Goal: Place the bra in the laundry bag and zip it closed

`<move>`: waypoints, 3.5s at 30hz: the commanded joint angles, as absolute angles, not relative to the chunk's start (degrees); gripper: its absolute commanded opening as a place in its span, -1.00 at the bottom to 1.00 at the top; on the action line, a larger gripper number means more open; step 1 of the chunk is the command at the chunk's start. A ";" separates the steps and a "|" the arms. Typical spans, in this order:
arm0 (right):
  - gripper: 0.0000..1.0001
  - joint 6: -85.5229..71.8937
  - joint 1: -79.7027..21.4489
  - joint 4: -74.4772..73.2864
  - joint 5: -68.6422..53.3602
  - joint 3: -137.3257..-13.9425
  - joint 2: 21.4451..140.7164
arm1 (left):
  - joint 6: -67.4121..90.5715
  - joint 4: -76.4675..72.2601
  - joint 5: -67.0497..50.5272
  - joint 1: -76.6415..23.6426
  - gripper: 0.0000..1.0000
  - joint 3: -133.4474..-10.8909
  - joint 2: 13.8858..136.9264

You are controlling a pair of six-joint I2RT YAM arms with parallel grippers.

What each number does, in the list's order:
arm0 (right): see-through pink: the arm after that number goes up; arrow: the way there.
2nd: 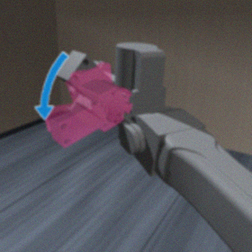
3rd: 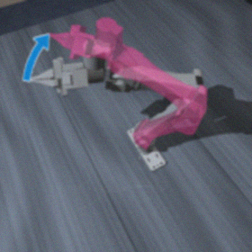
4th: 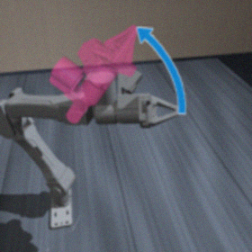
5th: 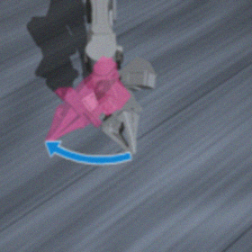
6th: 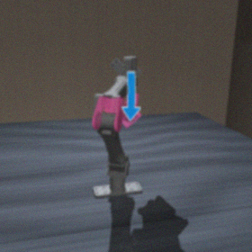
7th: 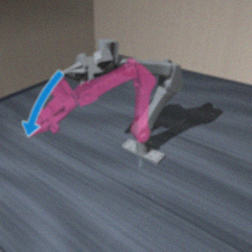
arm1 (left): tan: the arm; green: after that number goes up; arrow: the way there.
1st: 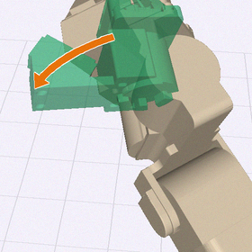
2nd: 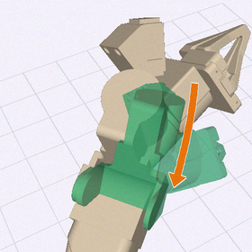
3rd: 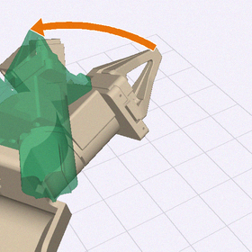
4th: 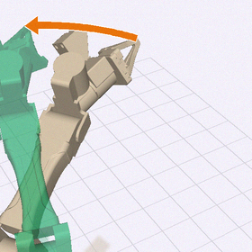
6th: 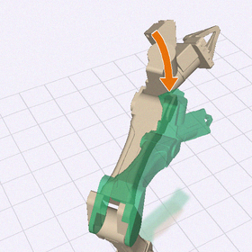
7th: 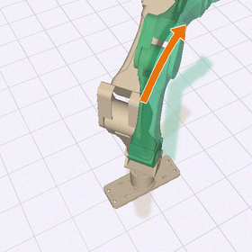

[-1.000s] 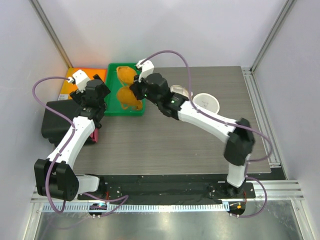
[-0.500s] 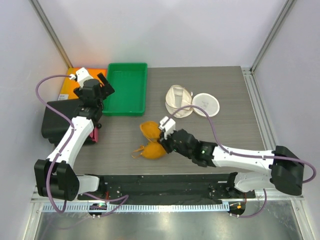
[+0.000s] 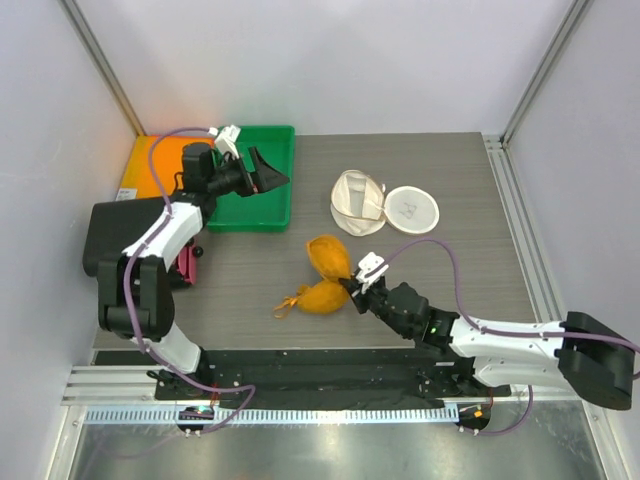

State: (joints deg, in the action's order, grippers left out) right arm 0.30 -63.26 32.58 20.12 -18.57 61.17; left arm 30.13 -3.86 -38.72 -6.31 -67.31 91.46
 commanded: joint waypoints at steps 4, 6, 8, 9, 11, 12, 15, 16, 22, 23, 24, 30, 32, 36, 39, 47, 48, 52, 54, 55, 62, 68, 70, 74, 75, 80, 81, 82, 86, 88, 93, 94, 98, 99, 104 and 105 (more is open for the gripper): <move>-0.98 2.99 -61.70 39.64 23.47 -20.29 57.04 | 49.74 -28.83 -59.33 -10.10 0.99 -63.98 95.45; -0.97 3.69 -61.61 37.80 21.80 -21.35 56.95 | 49.66 -29.00 -58.71 -13.86 0.99 -63.81 95.36; -0.97 4.13 -61.52 37.53 20.66 -21.36 56.43 | 48.35 -29.18 -57.66 -17.03 0.99 -62.93 94.66; -0.97 4.13 -61.44 37.70 20.13 -20.92 55.90 | 47.82 -29.01 -56.87 -19.66 0.99 -61.89 94.48; -0.97 4.04 -61.00 37.79 19.43 -20.57 55.55 | 46.41 -28.31 -54.50 -21.70 0.99 -60.65 94.22; -0.98 3.78 -61.00 37.79 19.08 -19.87 55.11 | 46.06 -27.78 -53.62 -22.84 0.99 -59.60 94.04; -0.97 2.64 -60.29 38.76 17.94 -18.55 54.41 | 44.39 -25.49 -51.77 -24.25 0.99 -57.84 93.69; -0.98 2.29 -60.12 38.93 17.58 -18.37 54.40 | 44.12 -24.18 -51.16 -24.61 1.00 -57.66 93.60; -0.98 1.58 -59.06 38.67 14.68 -19.51 57.47 | 45.44 -25.22 -51.42 -26.89 0.54 -54.50 91.33; -0.98 1.50 -59.06 38.32 14.50 -19.77 58.44 | 45.79 -25.14 -50.89 -26.89 0.44 -54.23 90.88; -0.98 1.41 -59.06 38.15 14.50 -20.04 58.88 | 45.62 -24.53 -50.63 -26.89 0.33 -53.88 90.62; -0.71 0.97 -58.36 36.74 15.91 -19.87 59.24 | 45.25 -20.47 -49.40 -26.89 -0.60 -51.86 87.72; -0.33 0.53 -58.10 36.65 18.00 -19.60 59.15 | 45.44 -20.39 -48.17 -26.90 -0.69 -50.72 85.97; 0.17 0.09 -56.78 35.16 21.00 -20.56 60.47 | 43.95 -15.23 -40.89 -27.07 -0.92 -49.83 80.61; 0.44 -2.71 -55.72 34.98 19.26 -20.39 59.94 | 40.18 -8.30 -30.27 -28.73 -1.00 -50.10 74.56; 0.92 -8.43 -53.00 32.53 13.10 -17.84 45.84 | 42.09 -6.41 -19.61 -37.43 -0.99 -46.24 71.98; 0.92 -9.74 -52.91 30.52 12.49 -18.19 43.62 | 42.45 -7.37 -19.16 -38.31 -1.00 -46.06 72.85; 0.93 -17.48 -52.91 13.43 19.31 -22.05 33.68 | 43.50 -8.79 -16.97 -41.92 -1.00 -46.14 76.72; 0.93 -20.20 -52.91 4.70 24.32 -26.44 31.48 | 43.59 -10.10 -16.96 -42.36 -1.00 -46.23 77.78; 0.92 -21.61 -52.91 -4.13 26.26 -27.85 31.12 | 43.68 -10.80 -17.31 -42.71 -1.00 -46.32 78.65; 0.93 -32.94 -52.91 -15.55 25.22 -23.21 27.69 | 44.48 -14.16 -15.73 -45.17 -1.00 -47.72 84.11; 0.99 -37.18 -52.91 -14.77 20.39 -24.07 33.92 | 42.19 -6.24 -9.23 -45.35 -0.99 -44.75 80.16; 0.99 -35.96 -52.82 -14.68 19.60 -25.04 36.55 | 43.15 -5.63 -8.09 -45.35 -1.00 -41.07 76.92; 0.99 -35.42 -52.91 -11.26 13.99 -26.45 46.20 | 46.31 -4.84 -7.12 -45.35 -0.99 -35.96 72.17; 1.00 -35.68 -52.91 -7.86 12.15 -26.46 47.80 | 47.28 -4.57 -6.95 -45.44 -0.99 -35.08 71.46; 1.00 -38.58 -53.00 3.33 0.80 -26.45 57.29 | 48.78 -1.16 -3.35 -45.62 -0.90 -30.76 67.50; 1.00 -38.76 -53.17 5.25 0.79 -26.89 60.44 | 48.52 -0.36 -1.86 -45.62 -0.90 -30.59 67.24; 1.00 -38.76 -53.52 6.06 -1.38 -27.42 61.86 | 48.43 0.78 -0.98 -45.70 -0.89 -30.59 67.06; 0.99 -38.41 -54.31 7.12 -2.99 -31.54 67.84 | 48.08 6.41 2.28 -45.62 -0.68 -30.41 64.08; 1.00 -38.41 -54.58 8.43 -3.51 -32.08 69.60 | 47.38 7.46 1.68 -45.62 -0.40 -30.50 63.28; 1.00 -38.41 -54.84 9.49 -4.04 -32.87 71.63 | 44.92 15.62 4.03 -45.62 0.36 -34.00 58.47; 1.00 -38.41 -54.84 9.41 -4.04 -32.87 71.72 | 44.74 20.52 5.96 -45.70 0.78 -34.88 57.06; 0.99 -38.50 -54.84 8.88 -3.17 -32.52 71.02 | 49.55 31.27 10.54 -45.62 0.99 -37.26 50.99; 1.00 -38.41 -54.84 8.62 -2.82 -32.43 70.75 | 50.79 32.77 11.33 -45.53 0.99 -37.44 50.02; 1.00 -39.63 -54.41 5.11 2.63 -33.66 71.45 | 55.98 40.07 12.66 -45.61 1.00 -37.45 47.46; 0.99 -40.33 -53.19 4.75 3.07 -33.92 71.63 | 57.90 40.17 12.40 -45.62 0.99 -37.01 47.03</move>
State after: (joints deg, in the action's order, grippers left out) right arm -38.09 -54.59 5.87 -1.48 -31.11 71.66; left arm 51.99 32.58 9.98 -45.39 -36.56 47.81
